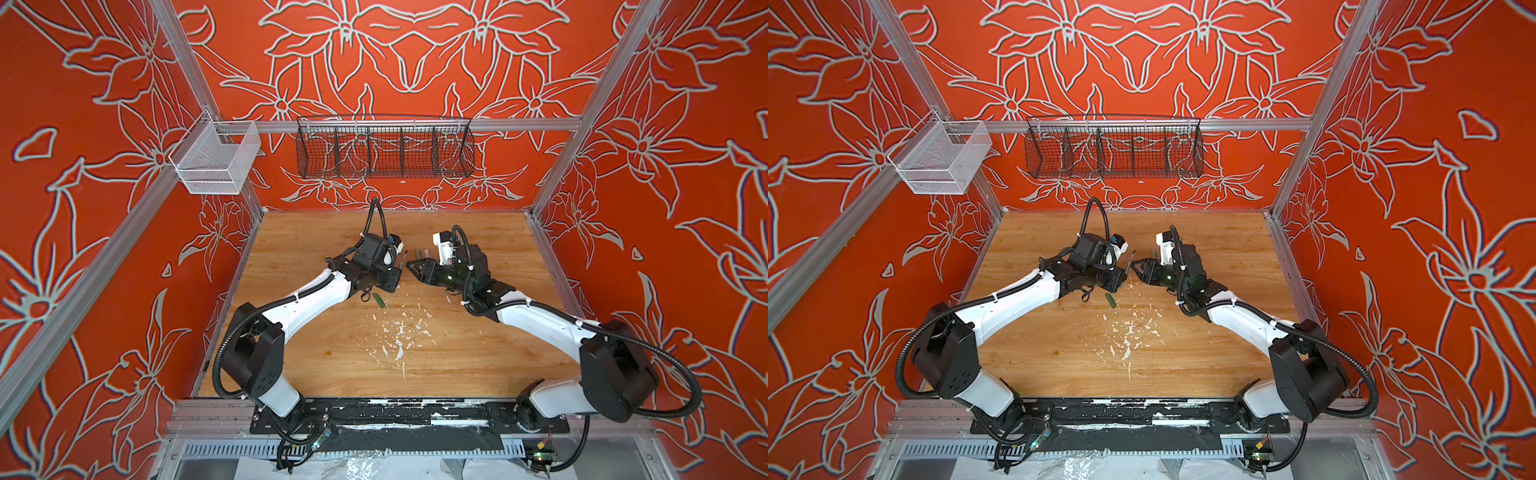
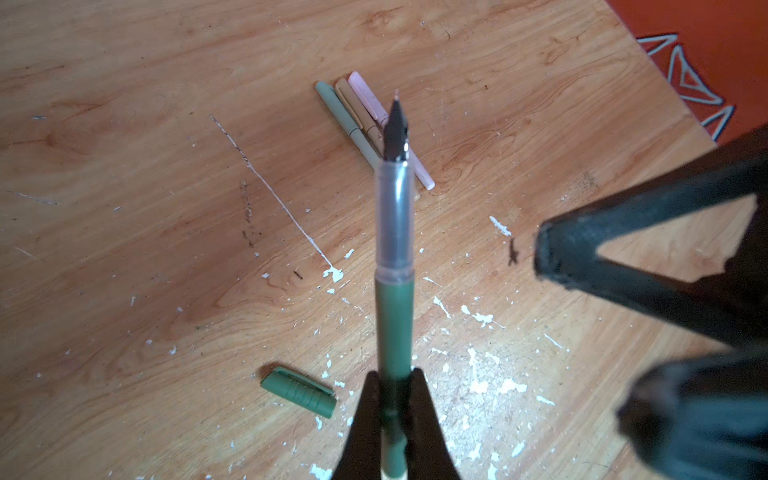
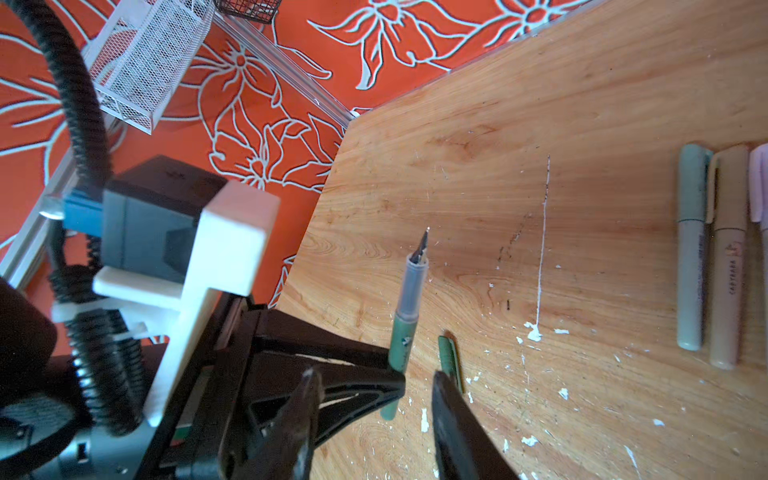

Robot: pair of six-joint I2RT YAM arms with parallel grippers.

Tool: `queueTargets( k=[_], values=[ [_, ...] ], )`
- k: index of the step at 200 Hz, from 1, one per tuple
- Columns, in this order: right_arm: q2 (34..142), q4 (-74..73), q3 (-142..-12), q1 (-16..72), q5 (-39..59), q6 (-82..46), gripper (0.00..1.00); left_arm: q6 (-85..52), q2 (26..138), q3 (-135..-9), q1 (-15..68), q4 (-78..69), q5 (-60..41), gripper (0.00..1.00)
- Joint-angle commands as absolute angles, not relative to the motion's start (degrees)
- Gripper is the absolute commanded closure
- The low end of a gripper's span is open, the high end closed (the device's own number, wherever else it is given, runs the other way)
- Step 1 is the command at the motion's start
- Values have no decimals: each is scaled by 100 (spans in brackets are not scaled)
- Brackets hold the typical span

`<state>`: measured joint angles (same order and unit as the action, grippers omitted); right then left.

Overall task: Insert the pens into the pen caps
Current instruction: 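Lift the green pen upright with the left gripper while the right gripper approaches, then bring the right gripper to the green pen's nib above the left gripper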

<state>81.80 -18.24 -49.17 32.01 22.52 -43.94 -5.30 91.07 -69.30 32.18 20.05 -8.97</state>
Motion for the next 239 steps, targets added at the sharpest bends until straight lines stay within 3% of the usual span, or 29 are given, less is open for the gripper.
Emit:
queueTargets(
  k=[1,27,131,186,194,216,239],
  values=[
    [8353,-2095,-5125,3260,2285,-4681,55,-448,8808,-6815,3282,1764,-1031,94],
    [8525,-2153,-5253,3253,2351,-4789,56,-431,8711,-6724,3328,1662,-1054,94],
    [8832,-2059,-5449,3341,2423,-4869,75,-441,8623,-6684,3432,1602,-1022,96],
    [8772,-2052,-5441,3357,2373,-4826,95,-439,8560,-6592,3445,1486,-1086,95],
    [8743,-2055,-5441,3356,2364,-4815,98,-439,8553,-6587,3446,1481,-1098,92],
    [8646,-2045,-5395,3353,2286,-4798,100,-457,8499,-6518,3446,1378,-1126,68],
    [8533,-2047,-5344,3351,2248,-4807,100,-466,8409,-6393,3445,1222,-1138,56]
  ],
)
